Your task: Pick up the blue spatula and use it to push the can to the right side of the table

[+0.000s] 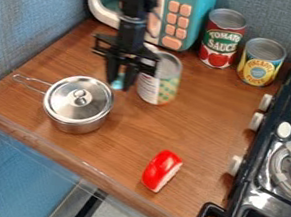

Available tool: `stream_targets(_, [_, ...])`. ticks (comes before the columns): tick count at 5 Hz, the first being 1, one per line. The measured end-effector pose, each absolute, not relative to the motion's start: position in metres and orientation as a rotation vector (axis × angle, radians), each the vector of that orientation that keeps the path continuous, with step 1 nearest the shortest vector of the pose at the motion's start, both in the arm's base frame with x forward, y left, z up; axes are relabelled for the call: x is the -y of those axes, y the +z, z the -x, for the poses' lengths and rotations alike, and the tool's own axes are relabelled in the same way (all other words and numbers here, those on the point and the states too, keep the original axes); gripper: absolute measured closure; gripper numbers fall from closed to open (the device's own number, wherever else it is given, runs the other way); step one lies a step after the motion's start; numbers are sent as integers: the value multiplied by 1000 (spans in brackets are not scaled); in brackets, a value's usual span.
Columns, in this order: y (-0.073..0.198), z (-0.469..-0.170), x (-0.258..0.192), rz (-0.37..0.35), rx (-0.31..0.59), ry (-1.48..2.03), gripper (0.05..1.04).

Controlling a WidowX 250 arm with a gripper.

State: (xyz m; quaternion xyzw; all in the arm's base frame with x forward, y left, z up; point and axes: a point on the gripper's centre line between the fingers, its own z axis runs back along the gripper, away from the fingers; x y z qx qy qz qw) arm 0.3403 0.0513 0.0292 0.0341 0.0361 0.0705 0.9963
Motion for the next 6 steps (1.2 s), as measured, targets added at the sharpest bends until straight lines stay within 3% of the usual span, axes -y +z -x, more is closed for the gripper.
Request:
stream_targets(4, [25, -355, 55, -34, -78, 36, 757])
stream_targets(6, [21, -354, 39, -47, -84, 47, 757])
